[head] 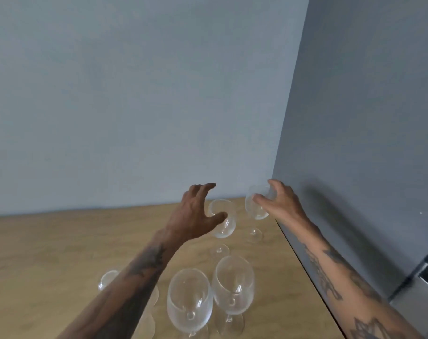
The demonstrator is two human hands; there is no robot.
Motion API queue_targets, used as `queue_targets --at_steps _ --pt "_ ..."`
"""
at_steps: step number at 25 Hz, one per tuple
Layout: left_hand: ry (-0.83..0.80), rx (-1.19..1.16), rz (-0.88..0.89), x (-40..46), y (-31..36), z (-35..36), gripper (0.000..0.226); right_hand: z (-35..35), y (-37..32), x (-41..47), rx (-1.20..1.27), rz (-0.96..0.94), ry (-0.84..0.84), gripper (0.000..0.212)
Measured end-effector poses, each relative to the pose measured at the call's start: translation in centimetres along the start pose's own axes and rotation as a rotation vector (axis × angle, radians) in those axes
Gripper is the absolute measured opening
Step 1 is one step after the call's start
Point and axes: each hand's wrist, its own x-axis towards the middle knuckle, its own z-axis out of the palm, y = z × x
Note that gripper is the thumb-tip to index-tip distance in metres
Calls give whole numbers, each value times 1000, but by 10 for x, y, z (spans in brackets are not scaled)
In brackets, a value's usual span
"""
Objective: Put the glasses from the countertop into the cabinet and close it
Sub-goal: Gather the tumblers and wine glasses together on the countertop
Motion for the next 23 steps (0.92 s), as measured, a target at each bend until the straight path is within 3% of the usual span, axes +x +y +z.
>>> queue_targets --at_steps 3,7,13,19,23 --pt "-204 45 -36 38 -5 31 96 29 6 56 -97 84 -16 84" --pt "-195 -52 -110 43 -34 43 93 60 25 87 -225 170 -79 87" --pt "-137 -173 -236 -5 -83 6 81 90 10 26 -182 -30 -206 65" --pt "-216 -218 -301 -38 -84 -11 77 94 -21 -38 -213 -137 -424 82" --pt "-231 -186 -318 -51 -70 -10 76 86 -32 -52 -212 -122 -471 88"
